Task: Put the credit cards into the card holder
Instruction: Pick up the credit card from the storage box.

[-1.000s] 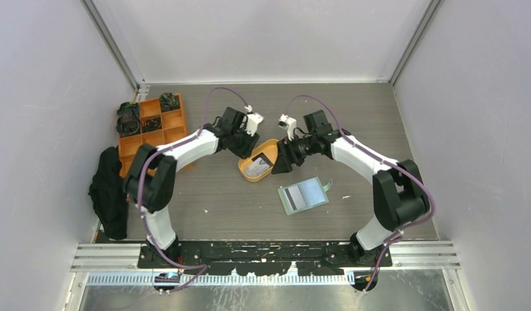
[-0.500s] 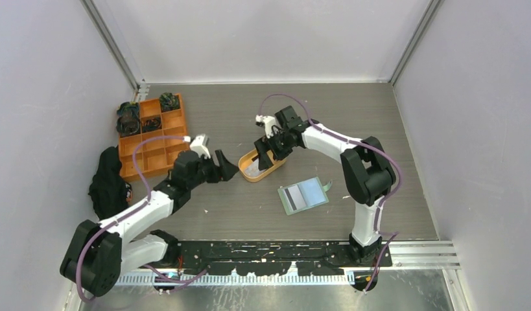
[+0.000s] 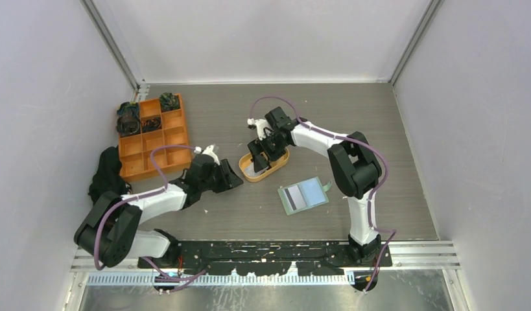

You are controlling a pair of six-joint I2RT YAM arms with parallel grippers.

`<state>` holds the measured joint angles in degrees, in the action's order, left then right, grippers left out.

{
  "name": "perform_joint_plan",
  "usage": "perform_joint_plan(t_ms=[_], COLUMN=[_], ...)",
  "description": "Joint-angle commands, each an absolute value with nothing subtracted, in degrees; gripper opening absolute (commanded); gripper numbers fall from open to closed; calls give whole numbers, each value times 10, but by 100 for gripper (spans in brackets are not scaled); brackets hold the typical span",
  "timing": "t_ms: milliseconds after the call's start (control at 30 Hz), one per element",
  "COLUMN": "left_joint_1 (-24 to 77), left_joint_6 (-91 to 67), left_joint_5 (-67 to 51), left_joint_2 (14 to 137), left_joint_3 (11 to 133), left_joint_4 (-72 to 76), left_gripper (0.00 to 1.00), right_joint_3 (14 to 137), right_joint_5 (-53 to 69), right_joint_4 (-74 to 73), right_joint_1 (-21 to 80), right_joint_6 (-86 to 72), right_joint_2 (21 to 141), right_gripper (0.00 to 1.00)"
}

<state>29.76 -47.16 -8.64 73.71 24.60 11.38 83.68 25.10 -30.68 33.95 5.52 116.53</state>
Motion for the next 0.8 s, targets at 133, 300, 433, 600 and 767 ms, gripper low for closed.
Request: perform_joint_plan(t_ms=[133, 300, 433, 600, 767], left_joint_1=[302, 302, 302, 302, 302], left_joint_6=[-456, -452, -452, -448, -440], left_joint_5=[-82, -89, -93, -92, -120], left_joint_2=[782, 792, 794, 787, 739], left_joint_3=[290, 296, 295, 293, 277], left_joint_4=[124, 123, 123, 120, 137], left_gripper=[47, 46, 46, 46, 48], right_joint_3=[850, 852, 833, 786, 765], right_joint_5=[414, 463, 499, 540, 511], right_joint_4=[-293, -268, -220, -110, -73], right_joint_1=[345, 345, 334, 312, 307], right_joint_6=[-37, -85, -139, -232, -263], right_joint_2=[1195, 1204, 1188, 1166, 1154], right_gripper=[79, 74, 70, 67, 59])
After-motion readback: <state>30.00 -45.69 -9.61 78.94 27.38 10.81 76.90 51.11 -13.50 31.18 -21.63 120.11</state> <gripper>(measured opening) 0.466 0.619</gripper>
